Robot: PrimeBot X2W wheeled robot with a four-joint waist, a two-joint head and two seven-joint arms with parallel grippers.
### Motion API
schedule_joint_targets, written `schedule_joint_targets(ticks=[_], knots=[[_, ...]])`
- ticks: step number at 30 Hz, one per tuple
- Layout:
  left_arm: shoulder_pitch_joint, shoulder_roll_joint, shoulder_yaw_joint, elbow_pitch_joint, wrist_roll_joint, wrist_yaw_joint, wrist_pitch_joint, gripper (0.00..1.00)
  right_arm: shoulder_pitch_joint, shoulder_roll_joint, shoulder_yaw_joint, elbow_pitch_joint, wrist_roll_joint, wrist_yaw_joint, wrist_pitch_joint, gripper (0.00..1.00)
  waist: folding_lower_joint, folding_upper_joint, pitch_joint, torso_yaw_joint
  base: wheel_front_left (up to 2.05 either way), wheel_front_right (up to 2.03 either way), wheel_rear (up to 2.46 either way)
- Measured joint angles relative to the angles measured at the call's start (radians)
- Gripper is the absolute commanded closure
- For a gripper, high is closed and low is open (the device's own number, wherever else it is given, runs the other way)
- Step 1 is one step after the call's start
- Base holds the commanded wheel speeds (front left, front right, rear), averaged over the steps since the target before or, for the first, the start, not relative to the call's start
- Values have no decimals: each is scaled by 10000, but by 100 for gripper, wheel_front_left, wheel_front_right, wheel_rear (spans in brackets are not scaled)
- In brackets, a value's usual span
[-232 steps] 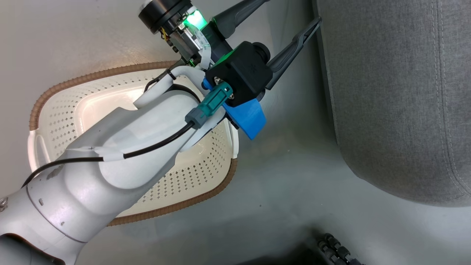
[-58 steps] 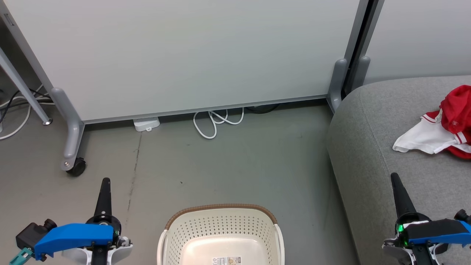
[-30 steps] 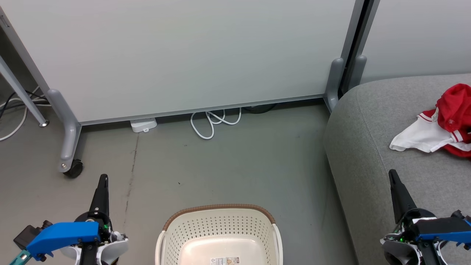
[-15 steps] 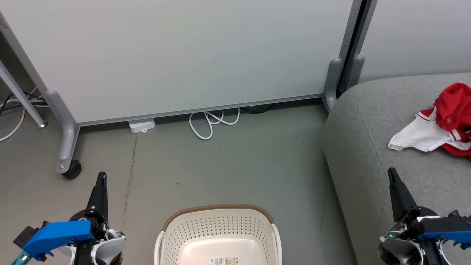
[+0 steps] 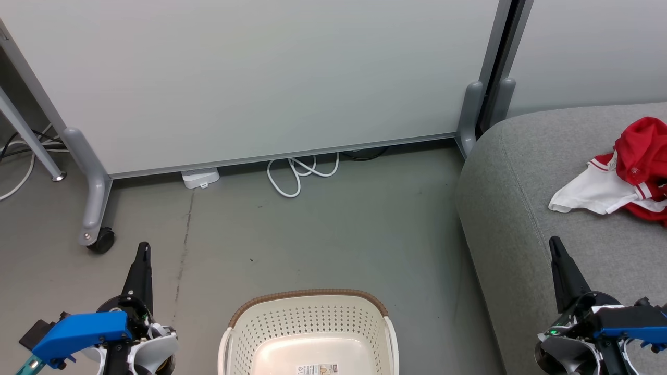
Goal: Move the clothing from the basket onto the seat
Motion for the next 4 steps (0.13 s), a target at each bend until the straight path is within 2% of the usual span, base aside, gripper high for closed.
schedule_joint_targets(ticks=[4], knots=[[0,0,0,0,0,0,-2,100,-4,0,0,0,0,0,0,100,0,0,0,0,0,0,0]])
